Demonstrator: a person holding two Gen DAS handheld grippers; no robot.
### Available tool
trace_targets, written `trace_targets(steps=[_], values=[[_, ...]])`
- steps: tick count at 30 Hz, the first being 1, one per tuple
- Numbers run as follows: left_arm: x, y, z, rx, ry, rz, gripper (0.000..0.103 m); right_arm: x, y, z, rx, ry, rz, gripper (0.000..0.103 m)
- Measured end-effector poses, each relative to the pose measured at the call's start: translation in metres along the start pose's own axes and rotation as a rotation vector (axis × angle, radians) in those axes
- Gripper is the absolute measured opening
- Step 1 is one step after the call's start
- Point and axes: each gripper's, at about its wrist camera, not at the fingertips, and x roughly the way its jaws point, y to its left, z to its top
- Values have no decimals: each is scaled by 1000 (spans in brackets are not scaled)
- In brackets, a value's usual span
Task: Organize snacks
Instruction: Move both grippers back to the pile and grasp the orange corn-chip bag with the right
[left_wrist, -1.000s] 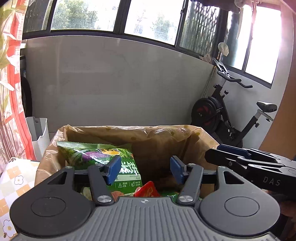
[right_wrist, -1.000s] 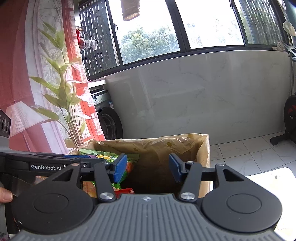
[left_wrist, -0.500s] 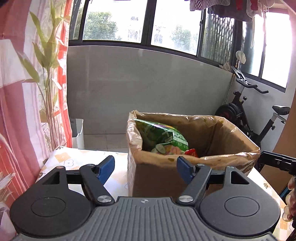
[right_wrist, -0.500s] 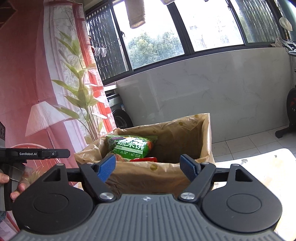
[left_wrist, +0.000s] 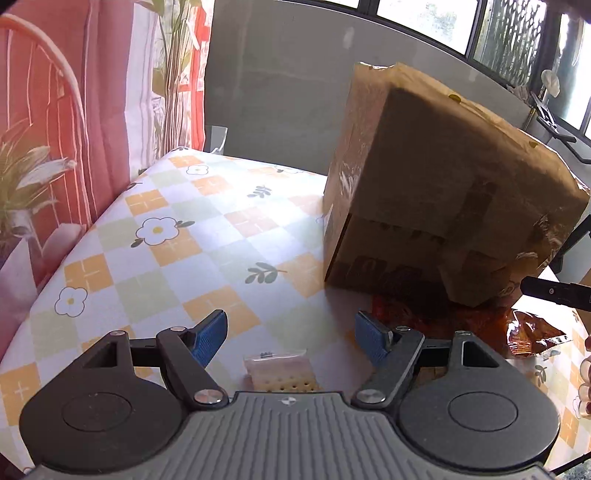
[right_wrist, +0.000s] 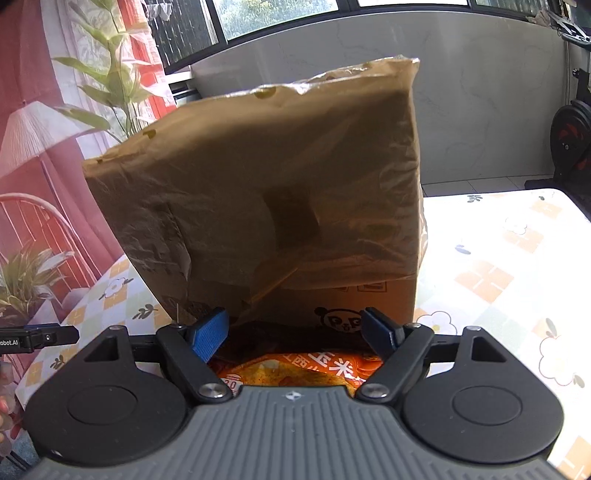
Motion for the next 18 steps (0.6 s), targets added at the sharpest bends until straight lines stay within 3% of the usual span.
trace_targets(steps=[5, 8, 18], values=[[-2, -1, -18, 5, 4, 14, 78, 10, -1, -18, 7, 70, -49, 82], [-1, 0, -22, -3, 0, 9, 78, 4, -7, -32, 35, 80, -29, 87], [11, -4, -34, -2, 13, 6, 78, -15, -19, -67, 65, 105, 14, 88]])
